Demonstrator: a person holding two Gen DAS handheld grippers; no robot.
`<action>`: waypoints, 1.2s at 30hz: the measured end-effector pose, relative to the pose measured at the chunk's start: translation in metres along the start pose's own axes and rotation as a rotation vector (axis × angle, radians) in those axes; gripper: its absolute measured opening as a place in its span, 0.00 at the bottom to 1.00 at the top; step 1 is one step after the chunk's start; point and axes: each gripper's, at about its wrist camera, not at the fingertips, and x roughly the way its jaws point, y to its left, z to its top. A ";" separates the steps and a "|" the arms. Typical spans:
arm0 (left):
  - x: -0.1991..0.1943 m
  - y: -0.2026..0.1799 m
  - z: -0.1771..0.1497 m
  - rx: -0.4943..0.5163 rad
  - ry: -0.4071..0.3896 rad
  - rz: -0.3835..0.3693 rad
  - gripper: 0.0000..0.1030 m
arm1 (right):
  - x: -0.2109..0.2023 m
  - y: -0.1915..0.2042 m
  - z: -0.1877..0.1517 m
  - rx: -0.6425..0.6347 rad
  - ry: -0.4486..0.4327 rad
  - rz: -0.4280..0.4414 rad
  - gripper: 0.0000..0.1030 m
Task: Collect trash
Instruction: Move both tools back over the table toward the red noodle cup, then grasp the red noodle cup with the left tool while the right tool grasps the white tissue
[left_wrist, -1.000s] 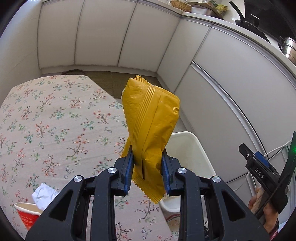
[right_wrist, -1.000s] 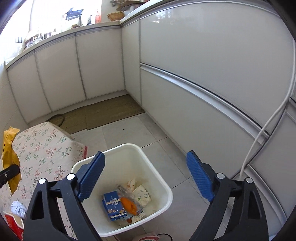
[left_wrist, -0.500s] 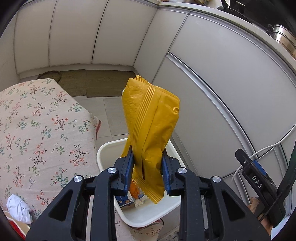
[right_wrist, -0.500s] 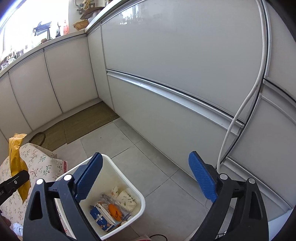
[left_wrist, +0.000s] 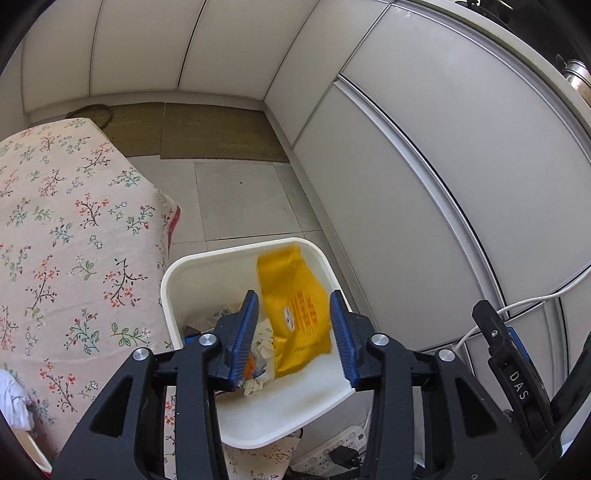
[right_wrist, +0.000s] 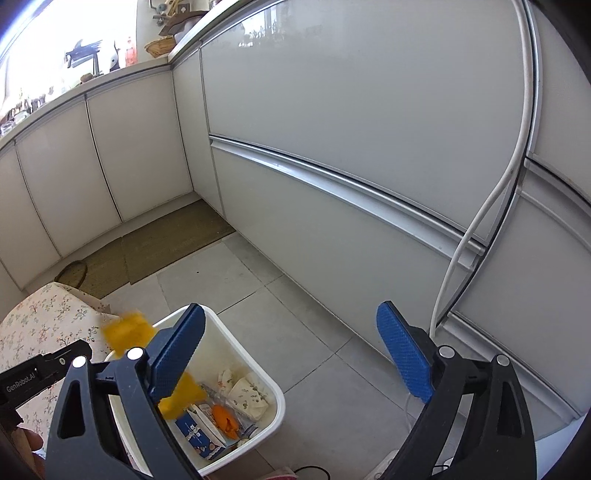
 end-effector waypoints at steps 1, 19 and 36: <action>-0.002 0.001 0.000 -0.004 -0.002 0.005 0.48 | 0.000 0.001 0.000 -0.002 -0.002 0.002 0.89; -0.105 0.042 -0.036 0.019 -0.172 0.369 0.83 | -0.018 0.065 -0.018 -0.157 0.038 0.204 0.93; -0.192 0.166 -0.088 -0.146 -0.089 0.537 0.91 | -0.048 0.165 -0.054 -0.349 0.152 0.492 0.93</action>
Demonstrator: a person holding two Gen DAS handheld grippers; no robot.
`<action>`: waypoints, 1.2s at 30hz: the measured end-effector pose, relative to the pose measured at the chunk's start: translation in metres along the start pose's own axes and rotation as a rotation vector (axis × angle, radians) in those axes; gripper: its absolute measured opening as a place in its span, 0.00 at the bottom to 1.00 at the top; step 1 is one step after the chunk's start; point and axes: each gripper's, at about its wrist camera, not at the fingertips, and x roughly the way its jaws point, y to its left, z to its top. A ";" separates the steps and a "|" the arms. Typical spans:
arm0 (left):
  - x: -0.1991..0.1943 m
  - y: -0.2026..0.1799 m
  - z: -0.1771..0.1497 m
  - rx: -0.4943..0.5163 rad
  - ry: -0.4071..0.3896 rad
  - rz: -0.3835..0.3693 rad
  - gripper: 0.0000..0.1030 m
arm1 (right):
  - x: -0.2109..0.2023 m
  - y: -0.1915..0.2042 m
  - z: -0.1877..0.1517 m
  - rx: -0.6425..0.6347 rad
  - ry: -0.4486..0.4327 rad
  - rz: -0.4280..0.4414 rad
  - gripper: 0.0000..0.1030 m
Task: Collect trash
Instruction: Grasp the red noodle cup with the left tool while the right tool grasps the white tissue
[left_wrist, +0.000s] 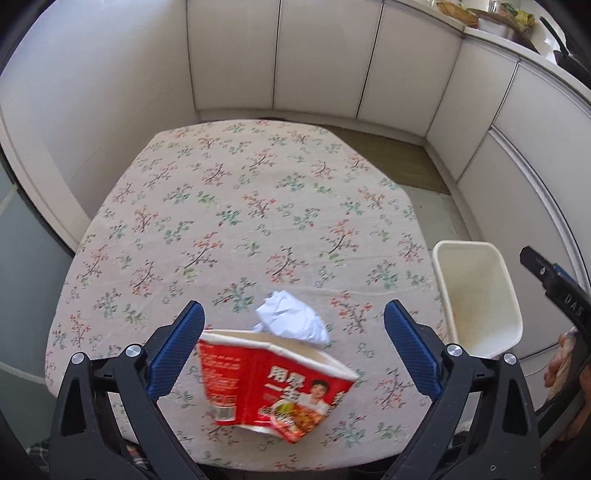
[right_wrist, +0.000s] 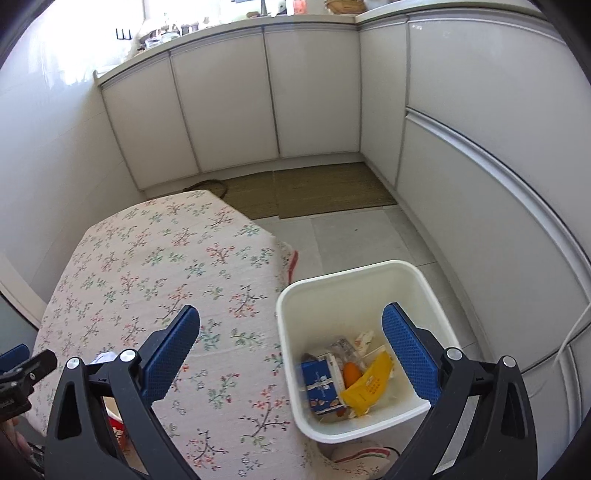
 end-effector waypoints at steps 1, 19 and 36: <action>0.005 0.009 -0.003 0.004 0.024 0.001 0.91 | 0.002 0.005 -0.001 -0.002 0.014 0.016 0.94; 0.101 0.094 -0.049 -0.194 0.376 -0.392 0.83 | 0.056 0.086 -0.020 -0.095 0.256 0.253 0.94; 0.061 0.077 -0.049 -0.071 0.383 -0.479 0.35 | 0.092 0.138 -0.034 -0.171 0.396 0.397 0.94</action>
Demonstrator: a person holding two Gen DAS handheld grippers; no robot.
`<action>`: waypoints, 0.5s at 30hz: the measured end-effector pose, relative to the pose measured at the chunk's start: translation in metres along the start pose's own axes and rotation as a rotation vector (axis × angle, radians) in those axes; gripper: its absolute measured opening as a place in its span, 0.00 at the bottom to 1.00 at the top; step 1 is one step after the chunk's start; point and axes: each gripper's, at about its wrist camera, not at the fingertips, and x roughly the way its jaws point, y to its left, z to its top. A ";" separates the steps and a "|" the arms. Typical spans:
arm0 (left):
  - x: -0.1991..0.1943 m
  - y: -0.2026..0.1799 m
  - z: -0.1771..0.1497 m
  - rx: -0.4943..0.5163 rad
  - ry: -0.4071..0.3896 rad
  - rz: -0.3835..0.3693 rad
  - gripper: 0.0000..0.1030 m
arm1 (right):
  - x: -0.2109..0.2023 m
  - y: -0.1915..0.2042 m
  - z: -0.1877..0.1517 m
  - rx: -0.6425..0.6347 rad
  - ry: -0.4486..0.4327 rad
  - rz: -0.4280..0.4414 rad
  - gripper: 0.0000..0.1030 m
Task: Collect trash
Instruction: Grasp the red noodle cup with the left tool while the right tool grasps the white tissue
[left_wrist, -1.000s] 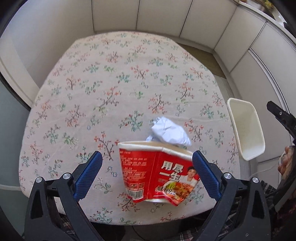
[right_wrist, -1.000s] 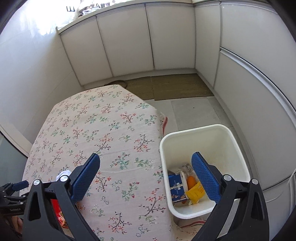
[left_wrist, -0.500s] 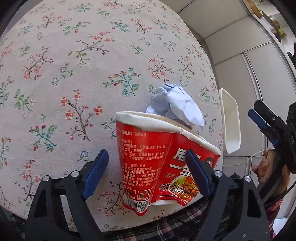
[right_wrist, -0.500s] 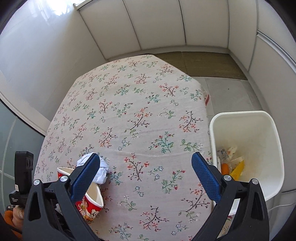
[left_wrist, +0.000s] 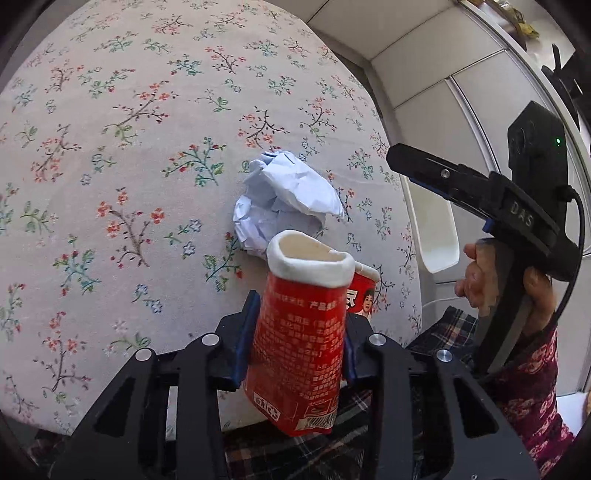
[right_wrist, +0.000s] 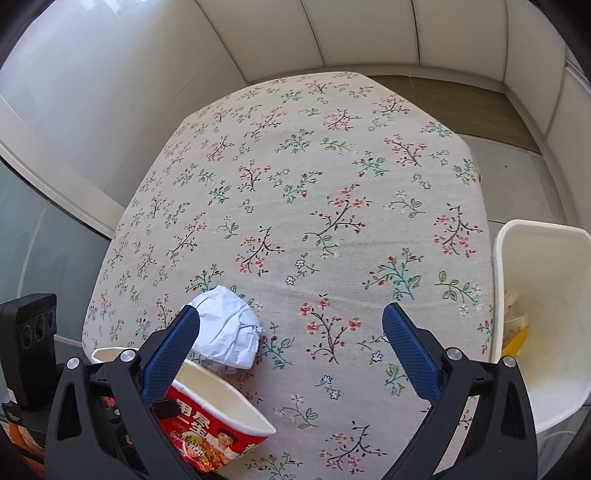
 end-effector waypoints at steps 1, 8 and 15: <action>-0.010 0.003 -0.002 -0.008 -0.004 0.023 0.35 | 0.002 0.004 0.001 -0.010 0.004 0.010 0.94; -0.079 0.043 0.004 -0.090 -0.235 0.276 0.35 | 0.025 0.031 0.002 -0.091 0.069 0.014 0.94; -0.100 0.043 0.008 -0.099 -0.363 0.401 0.35 | 0.060 0.065 0.001 -0.177 0.141 0.002 0.93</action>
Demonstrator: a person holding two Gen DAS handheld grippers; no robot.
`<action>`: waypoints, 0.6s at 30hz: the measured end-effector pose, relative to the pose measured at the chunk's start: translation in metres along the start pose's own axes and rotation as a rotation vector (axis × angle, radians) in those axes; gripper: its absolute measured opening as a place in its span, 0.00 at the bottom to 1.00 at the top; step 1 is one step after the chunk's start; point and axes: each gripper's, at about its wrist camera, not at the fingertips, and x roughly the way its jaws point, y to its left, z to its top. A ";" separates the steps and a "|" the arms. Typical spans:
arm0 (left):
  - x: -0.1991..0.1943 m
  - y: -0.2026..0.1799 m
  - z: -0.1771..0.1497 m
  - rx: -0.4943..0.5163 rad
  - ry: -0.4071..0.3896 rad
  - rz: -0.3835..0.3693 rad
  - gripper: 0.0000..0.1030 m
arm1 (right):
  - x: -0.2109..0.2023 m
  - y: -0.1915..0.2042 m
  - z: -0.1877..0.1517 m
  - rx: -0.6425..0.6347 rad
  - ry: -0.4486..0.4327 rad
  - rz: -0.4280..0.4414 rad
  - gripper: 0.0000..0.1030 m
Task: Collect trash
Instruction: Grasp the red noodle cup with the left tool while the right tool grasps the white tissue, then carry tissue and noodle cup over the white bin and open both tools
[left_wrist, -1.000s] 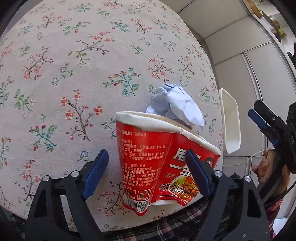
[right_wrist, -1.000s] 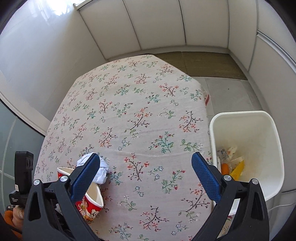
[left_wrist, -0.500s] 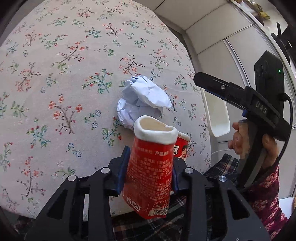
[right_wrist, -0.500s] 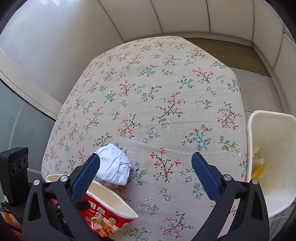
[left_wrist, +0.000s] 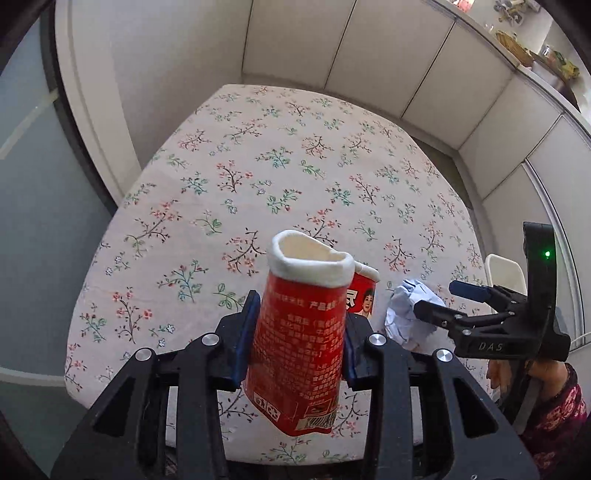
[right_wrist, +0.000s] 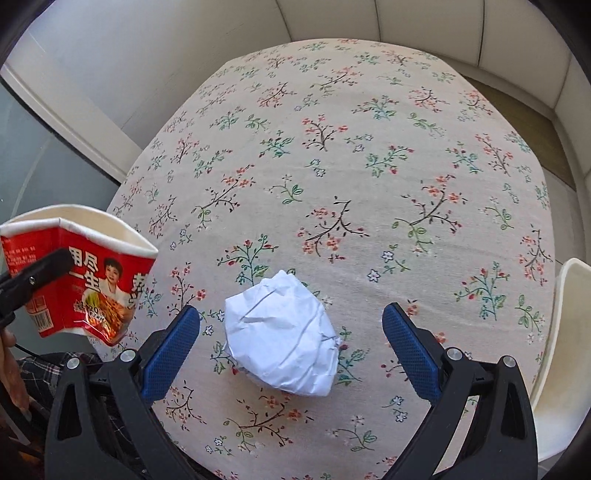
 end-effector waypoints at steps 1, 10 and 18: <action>0.001 0.001 0.001 0.000 -0.004 0.008 0.35 | 0.004 0.003 0.001 -0.005 0.008 -0.003 0.93; 0.004 0.006 0.005 -0.035 -0.009 0.006 0.35 | 0.021 0.005 0.002 0.012 0.071 0.008 0.61; 0.002 0.009 0.004 -0.068 -0.019 0.008 0.35 | 0.015 0.005 0.000 0.030 0.047 0.008 0.59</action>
